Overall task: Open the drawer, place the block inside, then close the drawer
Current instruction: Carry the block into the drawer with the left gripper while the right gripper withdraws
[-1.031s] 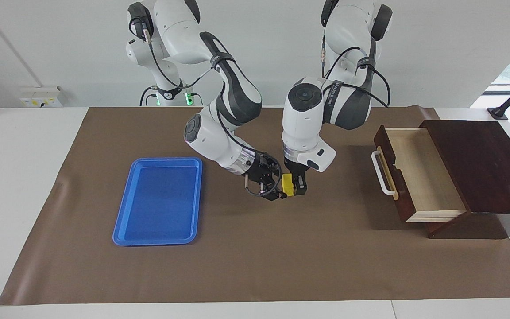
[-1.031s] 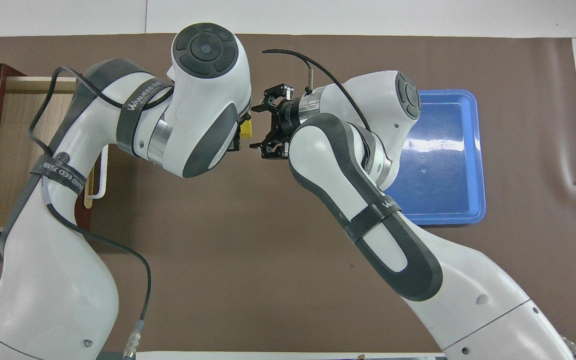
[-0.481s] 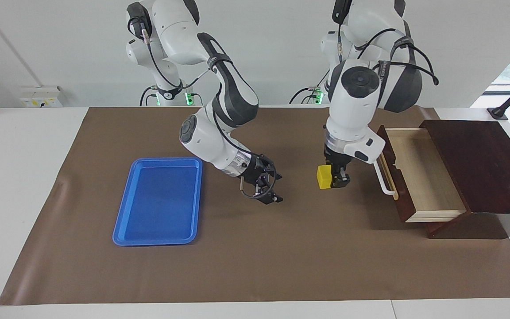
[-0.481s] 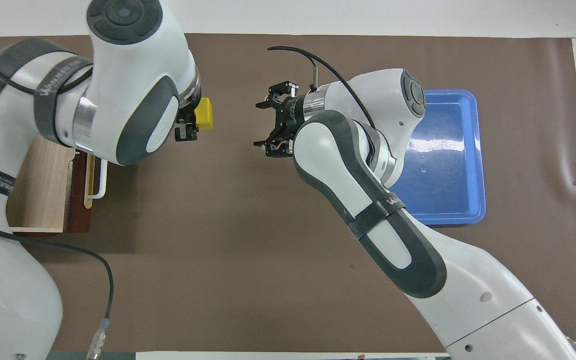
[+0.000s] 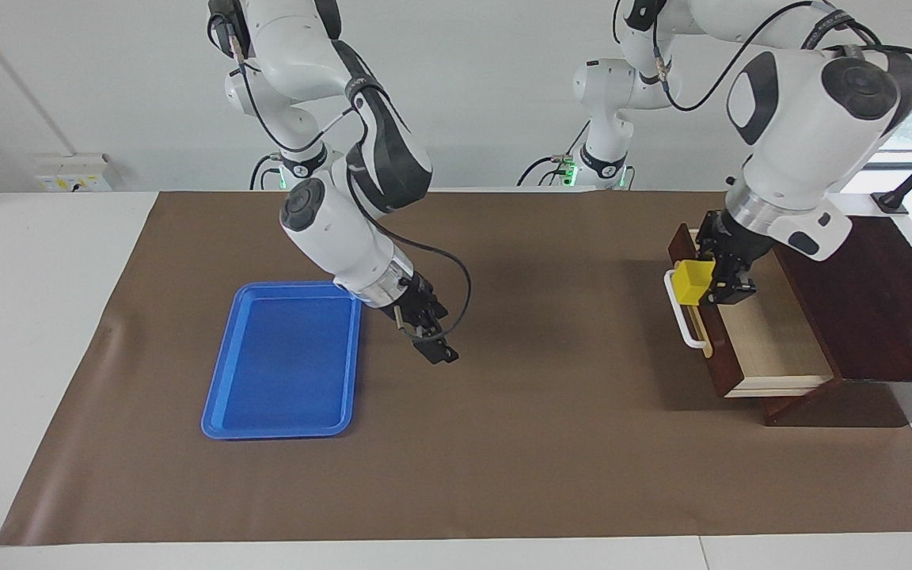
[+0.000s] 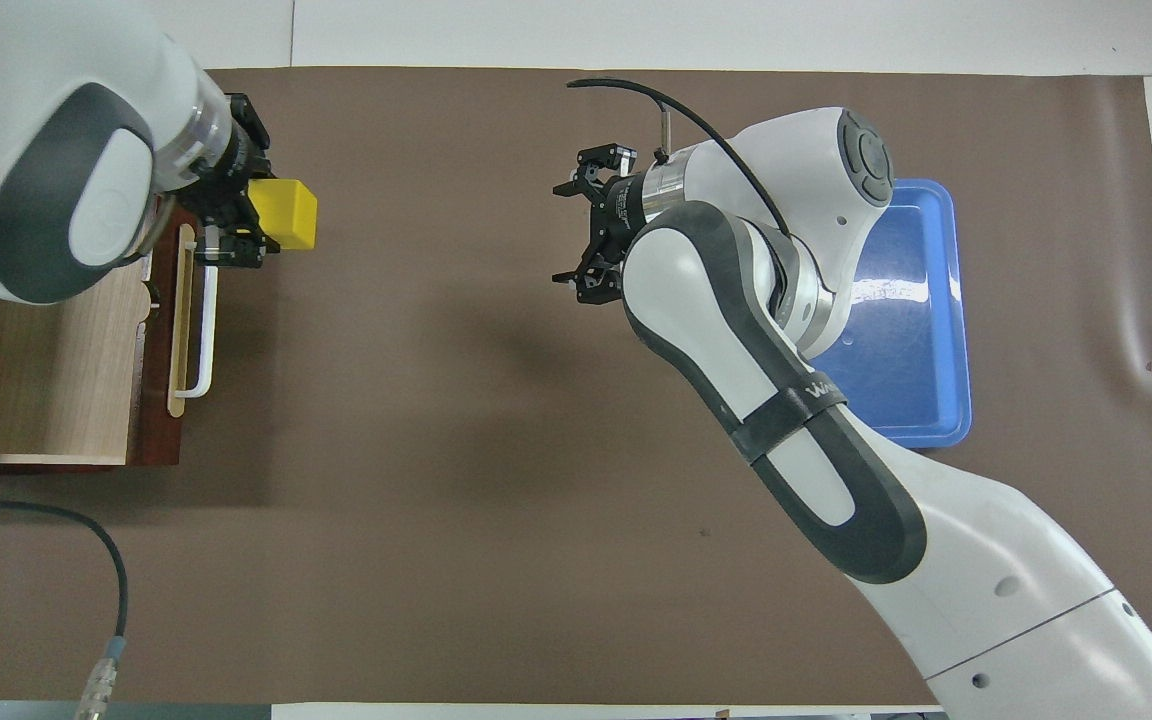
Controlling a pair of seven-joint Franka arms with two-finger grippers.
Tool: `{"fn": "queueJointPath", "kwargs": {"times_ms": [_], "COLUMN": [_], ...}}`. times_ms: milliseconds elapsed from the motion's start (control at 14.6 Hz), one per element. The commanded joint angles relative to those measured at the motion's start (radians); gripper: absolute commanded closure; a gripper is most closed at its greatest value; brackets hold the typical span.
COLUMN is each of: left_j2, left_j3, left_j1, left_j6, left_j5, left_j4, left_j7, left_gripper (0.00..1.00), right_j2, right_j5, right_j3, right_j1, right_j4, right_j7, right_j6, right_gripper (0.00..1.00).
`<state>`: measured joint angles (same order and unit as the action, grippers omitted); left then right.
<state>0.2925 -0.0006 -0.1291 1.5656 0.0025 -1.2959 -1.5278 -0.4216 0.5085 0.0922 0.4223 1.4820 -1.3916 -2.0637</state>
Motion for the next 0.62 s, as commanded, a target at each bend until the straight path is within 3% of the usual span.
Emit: {"fn": "queueJointPath", "kwargs": {"times_ms": [0, 206, 550], "left_j2": [-0.030, -0.042, -0.059], "left_j3": [-0.009, -0.005, -0.004], "left_j1": [0.069, 0.149, 0.223], "left_j6": [0.025, 0.114, 0.253], "left_j5": [-0.018, -0.009, -0.007], "left_j4": [-0.069, -0.152, -0.288], "left_j7": [0.133, 0.231, 0.336], "left_gripper": [1.00, 1.00, 1.00], "right_j2": [0.093, 0.174, 0.277], "right_j5": [-0.149, -0.269, -0.419], "right_j3": [-0.005, -0.005, -0.005], "right_j1": [-0.074, -0.143, -0.211], "right_j4": [0.018, 0.021, 0.027], "right_j7": [0.190, 0.470, 0.816], "right_j6": [0.138, 0.293, 0.417], "right_gripper": [0.00, 0.00, 0.00]}}
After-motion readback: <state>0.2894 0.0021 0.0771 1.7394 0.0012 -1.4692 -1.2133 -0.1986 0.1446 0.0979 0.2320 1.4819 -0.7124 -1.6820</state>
